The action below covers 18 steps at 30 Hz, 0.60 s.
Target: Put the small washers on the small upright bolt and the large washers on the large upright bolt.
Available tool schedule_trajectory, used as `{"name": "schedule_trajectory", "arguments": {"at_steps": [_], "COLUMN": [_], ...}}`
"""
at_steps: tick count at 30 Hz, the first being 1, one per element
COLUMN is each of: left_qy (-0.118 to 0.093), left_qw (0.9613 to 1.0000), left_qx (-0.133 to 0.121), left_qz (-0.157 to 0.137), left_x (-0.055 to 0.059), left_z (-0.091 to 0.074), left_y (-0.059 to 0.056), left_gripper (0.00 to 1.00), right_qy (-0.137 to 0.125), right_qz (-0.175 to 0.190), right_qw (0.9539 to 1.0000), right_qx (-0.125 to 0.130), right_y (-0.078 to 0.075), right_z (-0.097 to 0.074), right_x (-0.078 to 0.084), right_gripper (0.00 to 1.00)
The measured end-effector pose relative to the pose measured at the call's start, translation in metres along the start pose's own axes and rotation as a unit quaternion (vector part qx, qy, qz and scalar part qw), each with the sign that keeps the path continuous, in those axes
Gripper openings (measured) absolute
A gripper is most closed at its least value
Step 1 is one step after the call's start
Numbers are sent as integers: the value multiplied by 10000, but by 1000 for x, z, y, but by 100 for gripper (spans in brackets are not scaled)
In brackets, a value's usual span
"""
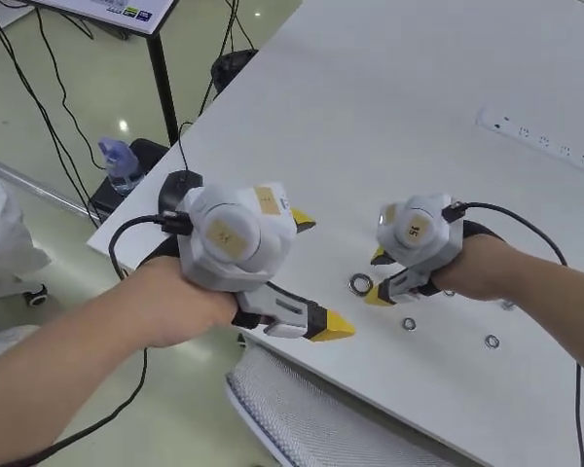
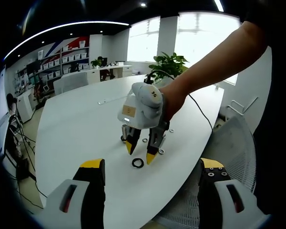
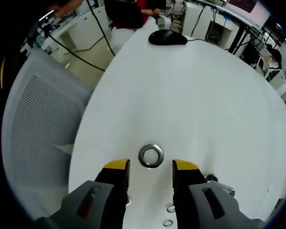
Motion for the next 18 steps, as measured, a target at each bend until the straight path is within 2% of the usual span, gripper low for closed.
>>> {"name": "schedule_trajectory", "arguments": {"at_steps": [18], "left_qy": [24], "left_qw": [10000], "left_qx": [-33], "left_qz": [-61], "left_x": [4], "left_z": [-2], "left_y": [0], "left_gripper": [78], "right_qy": [86], "right_qz": [-77], "right_qw": [9999], "right_qx": [58], "right_y": [1], "right_z": [12], "right_x": [-3], "right_gripper": [35]}}
Point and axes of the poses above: the centre of the closed fingertips' face, and the gripper's own axes: z roughly forward along the fingers, y roughly to its left, x roughly out of its underside, the point moved 3 cm from there along -z, roughly backward along the fingers, and after that the axes turned 2 degrees about x, right-handed, at the moved point
